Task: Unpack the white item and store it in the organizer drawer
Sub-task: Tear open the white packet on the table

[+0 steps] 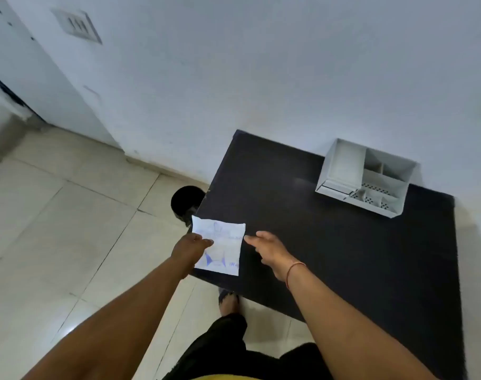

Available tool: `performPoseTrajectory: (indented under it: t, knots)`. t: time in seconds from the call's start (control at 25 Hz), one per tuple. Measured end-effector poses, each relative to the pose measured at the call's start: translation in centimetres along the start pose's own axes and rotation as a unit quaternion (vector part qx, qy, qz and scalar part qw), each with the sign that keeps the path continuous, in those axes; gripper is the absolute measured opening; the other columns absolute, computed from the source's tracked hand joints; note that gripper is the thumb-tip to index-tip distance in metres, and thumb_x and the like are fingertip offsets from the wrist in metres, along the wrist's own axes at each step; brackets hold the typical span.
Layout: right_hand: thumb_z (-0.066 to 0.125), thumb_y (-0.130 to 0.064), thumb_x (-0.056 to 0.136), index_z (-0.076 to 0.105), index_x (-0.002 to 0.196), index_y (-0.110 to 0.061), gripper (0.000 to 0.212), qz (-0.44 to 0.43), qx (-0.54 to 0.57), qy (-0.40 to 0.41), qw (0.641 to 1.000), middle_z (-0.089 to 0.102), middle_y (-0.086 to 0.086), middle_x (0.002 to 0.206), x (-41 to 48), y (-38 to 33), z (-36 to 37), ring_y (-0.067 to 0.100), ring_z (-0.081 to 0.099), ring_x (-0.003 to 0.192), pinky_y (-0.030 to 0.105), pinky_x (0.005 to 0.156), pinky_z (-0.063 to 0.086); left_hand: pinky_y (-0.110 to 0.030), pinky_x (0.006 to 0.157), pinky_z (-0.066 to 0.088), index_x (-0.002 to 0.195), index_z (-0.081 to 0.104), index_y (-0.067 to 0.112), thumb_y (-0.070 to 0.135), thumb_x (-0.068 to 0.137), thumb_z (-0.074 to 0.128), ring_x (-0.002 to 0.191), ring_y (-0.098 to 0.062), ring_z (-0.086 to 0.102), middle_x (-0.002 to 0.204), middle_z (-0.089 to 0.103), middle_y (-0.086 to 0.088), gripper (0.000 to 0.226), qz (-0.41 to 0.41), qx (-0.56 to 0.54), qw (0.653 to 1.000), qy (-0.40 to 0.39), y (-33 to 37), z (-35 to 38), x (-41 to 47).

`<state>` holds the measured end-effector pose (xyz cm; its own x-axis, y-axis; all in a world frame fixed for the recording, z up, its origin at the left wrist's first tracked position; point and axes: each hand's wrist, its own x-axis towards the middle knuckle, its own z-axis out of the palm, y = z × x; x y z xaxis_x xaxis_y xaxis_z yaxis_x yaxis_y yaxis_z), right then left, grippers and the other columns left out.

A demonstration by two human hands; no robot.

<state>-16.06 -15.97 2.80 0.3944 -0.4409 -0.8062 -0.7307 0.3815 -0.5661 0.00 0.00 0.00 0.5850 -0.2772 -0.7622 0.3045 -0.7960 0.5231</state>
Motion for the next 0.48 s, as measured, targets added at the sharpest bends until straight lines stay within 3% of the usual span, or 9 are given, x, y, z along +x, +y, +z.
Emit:
performPoseTrajectory:
  t: [0.04,0.12,0.2,0.32,0.4,0.44,0.48]
  knots:
    - [0.073,-0.042,0.094,0.046,0.154,-0.017,0.070,0.020,-0.014,-0.004,1.000,0.056,0.004,0.149,0.9,-0.3,1.0,0.025,0.056,0.133,0.039,0.107,0.047,-0.057,0.102,0.059,0.116,0.068,0.018,0.035,0.095,0.076,0.114,-0.037,0.066,0.135,0.068,-0.017,0.028,-0.012,-0.020,1.000,0.001,-0.4,-0.3,1.0]
    - [0.073,-0.028,0.097,0.058,0.138,-0.009,0.048,0.049,-0.063,-0.018,0.997,0.064,0.001,0.126,2.3,-0.6,3.0,0.020,0.062,0.113,0.032,0.091,0.050,-0.054,0.100,0.060,0.132,0.065,0.016,0.034,0.096,0.077,0.117,-0.037,0.066,0.136,0.066,-0.016,0.043,-0.035,-0.031,0.999,-0.020,-0.7,-0.9,2.0]
    - [0.077,-0.021,0.093,0.068,0.120,-0.007,0.032,0.062,-0.051,-0.028,0.996,0.074,0.003,0.121,3.4,-0.4,4.8,0.021,0.070,0.103,0.039,0.093,0.059,-0.048,0.094,0.060,0.140,0.061,0.015,0.032,0.098,0.075,0.119,-0.036,0.065,0.134,0.065,-0.016,0.047,-0.036,-0.017,0.998,-0.056,-0.9,-1.7,2.3]
    - [0.079,-0.013,0.089,0.075,0.112,-0.013,0.024,0.041,-0.012,-0.017,0.999,0.079,0.012,0.118,4.3,-1.3,6.1,0.028,0.076,0.102,0.049,0.095,0.062,-0.043,0.085,0.059,0.137,0.064,0.009,0.039,0.097,0.076,0.106,-0.032,0.070,0.127,0.071,-0.019,0.051,-0.043,-0.059,0.994,-0.080,-0.3,-2.6,2.7]
    - [0.074,-0.015,0.092,0.078,0.109,-0.013,0.017,-0.066,-0.083,0.022,0.994,0.078,0.008,0.111,3.3,-3.0,6.0,0.025,0.074,0.100,0.042,0.091,0.063,-0.046,0.090,0.062,0.136,0.064,0.005,0.058,0.094,0.072,0.108,-0.035,0.075,0.126,0.074,-0.020,0.068,-0.095,-0.148,0.978,-0.109,1.1,-3.0,2.5]
    - [0.072,-0.017,0.093,0.079,0.105,-0.012,0.015,-0.158,-0.158,0.052,0.973,0.075,0.006,0.108,2.4,-3.8,5.4,0.023,0.072,0.099,0.037,0.088,0.061,-0.050,0.098,0.062,0.134,0.065,0.003,0.067,0.092,0.067,0.113,-0.040,0.075,0.128,0.074,-0.024,0.077,-0.123,-0.207,0.960,-0.141,2.1,-3.1,2.3]
    - [0.070,-0.018,0.093,0.079,0.103,-0.012,0.015,-0.264,-0.236,0.088,0.931,0.072,0.005,0.108,1.2,-4.4,4.6,0.021,0.069,0.100,0.033,0.088,0.058,-0.054,0.105,0.059,0.132,0.067,0.001,0.074,0.090,0.064,0.117,-0.044,0.075,0.130,0.075,-0.027,0.084,-0.137,-0.268,0.936,-0.181,3.4,-3.2,1.8]
